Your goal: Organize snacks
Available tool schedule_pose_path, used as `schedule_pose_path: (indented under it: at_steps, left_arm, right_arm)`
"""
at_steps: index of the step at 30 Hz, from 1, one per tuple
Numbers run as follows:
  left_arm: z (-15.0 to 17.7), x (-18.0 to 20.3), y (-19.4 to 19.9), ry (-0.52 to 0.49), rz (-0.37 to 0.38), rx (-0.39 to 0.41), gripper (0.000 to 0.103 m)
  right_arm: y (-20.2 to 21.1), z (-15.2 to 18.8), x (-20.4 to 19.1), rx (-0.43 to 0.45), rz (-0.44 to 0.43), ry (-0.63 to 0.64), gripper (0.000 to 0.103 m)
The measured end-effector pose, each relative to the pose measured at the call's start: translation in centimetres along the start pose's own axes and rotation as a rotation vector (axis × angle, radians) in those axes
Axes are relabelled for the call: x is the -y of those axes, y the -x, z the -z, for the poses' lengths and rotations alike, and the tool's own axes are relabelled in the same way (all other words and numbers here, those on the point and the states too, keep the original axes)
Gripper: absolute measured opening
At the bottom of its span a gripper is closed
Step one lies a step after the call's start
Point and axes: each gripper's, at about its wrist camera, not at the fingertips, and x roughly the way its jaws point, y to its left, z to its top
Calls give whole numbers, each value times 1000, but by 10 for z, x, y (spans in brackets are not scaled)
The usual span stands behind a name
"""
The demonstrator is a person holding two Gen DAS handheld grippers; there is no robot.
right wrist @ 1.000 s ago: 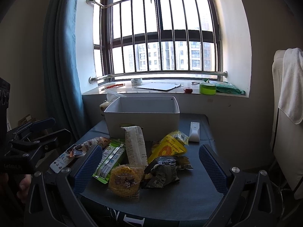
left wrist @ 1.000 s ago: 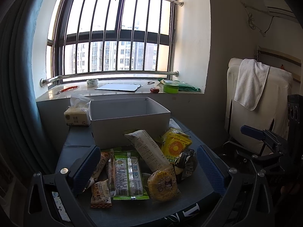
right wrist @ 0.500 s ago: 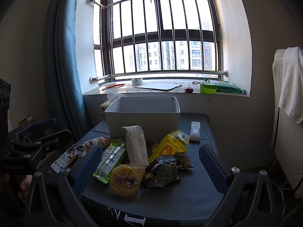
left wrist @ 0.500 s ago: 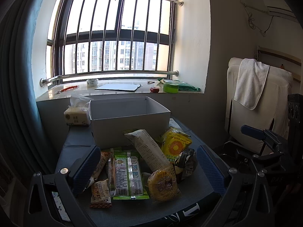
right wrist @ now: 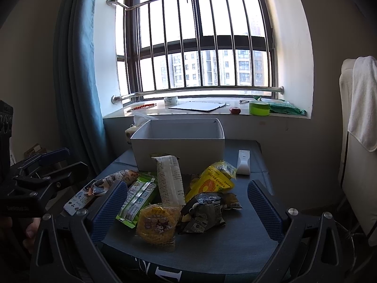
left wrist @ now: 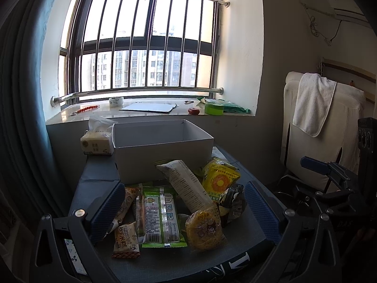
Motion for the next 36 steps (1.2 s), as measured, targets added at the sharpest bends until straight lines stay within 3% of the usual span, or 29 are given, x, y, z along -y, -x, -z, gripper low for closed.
schedule_pose_path:
  at_steps: [7, 13, 22, 27, 28, 30, 31, 32, 36]
  left_arm:
    - [1, -8, 1, 7, -8, 3, 103]
    - [5, -26, 1, 35, -24, -2, 103]
    - [20, -57, 0, 75, -72, -34, 103]
    - [29, -76, -6, 99, -99, -62, 103]
    - [31, -80, -7, 106, -105, -68, 103]
    - [33, -89, -13, 124, -111, -88, 103]
    - [35, -94, -15, 132, -112, -96, 103]
    - [36, -97, -19, 137, -116, -106, 103]
    - [41, -110, -31, 131, -134, -140, 103]
  right_arm:
    - [-10, -6, 0, 5, -15, 39, 103]
    - [-55, -23, -6, -66, -82, 95, 103]
    - [-181, -24, -26, -355, -187, 127, 103]
    - [-231, -13, -35, -513, -188, 134, 103]
    - [-237, -10, -38, -535, -193, 143, 101]
    - [-251, -4, -40, -600, -173, 167, 83]
    - [-256, 0, -41, -626, -160, 172, 58]
    - [-261, 3, -40, -642, -148, 175, 45]
    - [-253, -2, -30, -603, -187, 129, 35]
